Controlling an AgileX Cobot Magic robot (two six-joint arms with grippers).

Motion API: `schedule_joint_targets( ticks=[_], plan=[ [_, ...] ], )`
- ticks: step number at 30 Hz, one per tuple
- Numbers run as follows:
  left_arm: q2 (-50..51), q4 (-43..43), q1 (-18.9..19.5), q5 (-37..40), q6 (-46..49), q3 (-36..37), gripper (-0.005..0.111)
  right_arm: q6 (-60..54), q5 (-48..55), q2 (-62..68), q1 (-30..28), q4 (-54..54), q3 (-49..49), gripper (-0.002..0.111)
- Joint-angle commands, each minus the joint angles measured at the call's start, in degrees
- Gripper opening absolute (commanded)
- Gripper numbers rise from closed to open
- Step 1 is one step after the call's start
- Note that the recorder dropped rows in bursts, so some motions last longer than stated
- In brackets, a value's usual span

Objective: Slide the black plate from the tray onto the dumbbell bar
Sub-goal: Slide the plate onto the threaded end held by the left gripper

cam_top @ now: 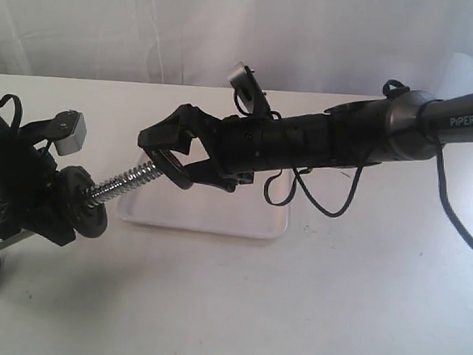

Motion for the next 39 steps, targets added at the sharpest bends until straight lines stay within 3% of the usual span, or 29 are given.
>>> schedule_joint_targets(
  ticks=[1,14,39],
  plan=[
    [-3.1,-8.1,0.1,5.6,-1.0,-0.6,0.0,0.4,3.8,-1.3,0.4,2.9,-1.4,0.0],
    [-3.1,-8.4,0.1,5.2,-2.4,-0.6,0.0,0.4,5.6,-3.3,0.9,2.9,-1.4,0.0],
    [-3.1,-9.7,0.1,5.1,-2.4,-0.6,0.0,0.3,-0.1,-3.5,2.3,2.9,1.4,0.0]
  ],
)
